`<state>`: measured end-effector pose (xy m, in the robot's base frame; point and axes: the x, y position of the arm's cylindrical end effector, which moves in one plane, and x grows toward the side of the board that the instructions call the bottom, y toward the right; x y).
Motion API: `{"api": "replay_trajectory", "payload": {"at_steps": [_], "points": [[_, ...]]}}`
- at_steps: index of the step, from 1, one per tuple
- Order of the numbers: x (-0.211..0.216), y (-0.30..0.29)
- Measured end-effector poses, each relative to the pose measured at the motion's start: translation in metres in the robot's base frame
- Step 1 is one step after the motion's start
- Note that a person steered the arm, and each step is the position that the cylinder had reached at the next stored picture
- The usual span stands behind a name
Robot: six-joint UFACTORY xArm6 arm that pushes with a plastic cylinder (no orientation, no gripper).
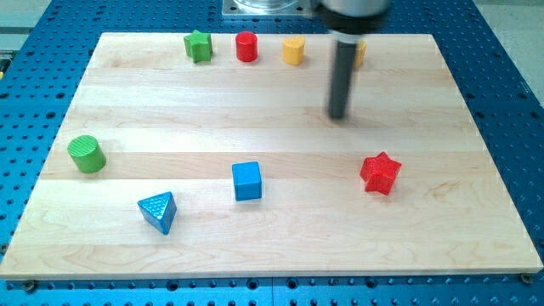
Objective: Move the red star vertically below the yellow heart
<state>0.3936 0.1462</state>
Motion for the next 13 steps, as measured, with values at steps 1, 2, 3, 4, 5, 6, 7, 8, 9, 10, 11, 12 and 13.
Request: {"api": "replay_trajectory", "payload": {"at_steps": [1,2,3,4,5,6,7,8,9,10,11,12,13], "points": [[0.049,0.087],[0.118,0.072],[0.109,-0.046],[0.115,-0.089],[0.134,-0.076],[0.129,-0.157],[0.092,-0.206],[0.086,-0.188],[0.107,-0.170],[0.101,-0.156],[0.095,-0.134],[0.120,-0.113],[0.135,-0.097]]}}
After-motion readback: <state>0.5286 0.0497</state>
